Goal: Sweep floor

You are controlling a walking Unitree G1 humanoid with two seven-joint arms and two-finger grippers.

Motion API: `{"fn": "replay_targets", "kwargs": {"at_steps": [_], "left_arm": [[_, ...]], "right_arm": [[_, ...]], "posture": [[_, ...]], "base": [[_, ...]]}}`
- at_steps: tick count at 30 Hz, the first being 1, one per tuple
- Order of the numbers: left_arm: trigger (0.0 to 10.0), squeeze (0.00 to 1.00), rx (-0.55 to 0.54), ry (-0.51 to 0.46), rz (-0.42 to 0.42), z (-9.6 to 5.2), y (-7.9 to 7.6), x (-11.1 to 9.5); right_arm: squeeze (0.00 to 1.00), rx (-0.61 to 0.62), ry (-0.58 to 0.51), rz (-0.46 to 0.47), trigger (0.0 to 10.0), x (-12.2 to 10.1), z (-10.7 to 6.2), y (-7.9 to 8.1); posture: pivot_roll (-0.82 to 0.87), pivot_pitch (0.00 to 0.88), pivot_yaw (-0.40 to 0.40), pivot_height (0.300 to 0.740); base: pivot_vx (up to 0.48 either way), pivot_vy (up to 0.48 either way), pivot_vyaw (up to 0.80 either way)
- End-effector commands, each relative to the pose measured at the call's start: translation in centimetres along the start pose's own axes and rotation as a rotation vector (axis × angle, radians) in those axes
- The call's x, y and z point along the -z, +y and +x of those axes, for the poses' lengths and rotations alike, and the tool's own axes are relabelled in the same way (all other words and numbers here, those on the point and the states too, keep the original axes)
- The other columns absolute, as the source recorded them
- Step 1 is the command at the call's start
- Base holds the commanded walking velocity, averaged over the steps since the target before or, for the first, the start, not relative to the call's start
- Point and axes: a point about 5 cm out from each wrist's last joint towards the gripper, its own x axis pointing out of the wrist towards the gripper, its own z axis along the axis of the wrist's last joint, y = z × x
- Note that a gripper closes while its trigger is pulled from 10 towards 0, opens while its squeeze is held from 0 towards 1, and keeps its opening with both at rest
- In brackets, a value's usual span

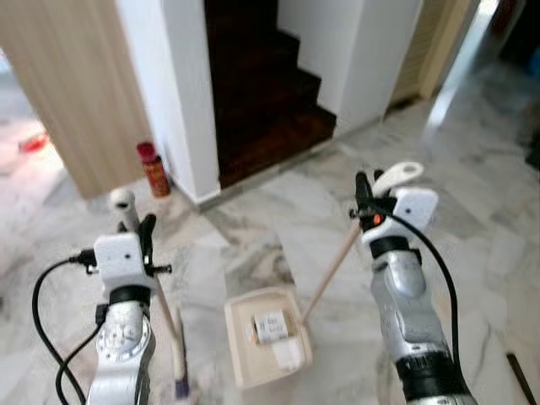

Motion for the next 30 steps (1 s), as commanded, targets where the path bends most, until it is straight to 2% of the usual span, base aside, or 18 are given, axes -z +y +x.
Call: {"fn": "replay_targets", "kwargs": {"at_steps": [1, 4, 8, 23, 30], "left_arm": [[10.0, 0.00, -0.005, -0.045, -0.001, 0.28, 0.08, -0.94], [10.0, 0.00, -0.003, -0.047, -0.001, 0.29, 0.02, -0.99], [10.0, 0.00, 0.000, -0.043, -0.001, 0.20, -0.07, -0.96], [10.0, 0.00, 0.008, -0.044, 0.000, 0.10, -0.22, -0.97], [10.0, 0.00, 0.014, -0.042, 0.004, -0.06, -0.24, -0.87]], "right_arm": [[0.00, -0.021, -0.070, 0.010, 10.0, -1.59, 0.66, 0.57], [0.00, -0.026, -0.072, 0.008, 10.0, -1.64, 0.70, 0.64], [0.00, -0.032, -0.071, 0.012, 10.0, -1.57, 0.63, 0.75], [0.00, -0.051, -0.067, 0.017, 10.0, -1.51, 0.65, 1.07], [0.00, -0.055, -0.070, 0.027, 10.0, -1.52, 0.61, 1.14]], "posture": [[0.02, 0.024, -0.029, 0.740], [0.02, 0.026, -0.029, 0.740], [0.02, 0.027, -0.029, 0.740], [0.03, 0.011, -0.028, 0.740], [0.03, 0.000, -0.029, 0.740]], "base": [[0.000, 0.420, 0.00], [0.000, 0.420, 0.00], [0.000, 0.420, 0.56], [0.000, 0.419, 0.00], [0.000, 0.415, 0.44]]}}
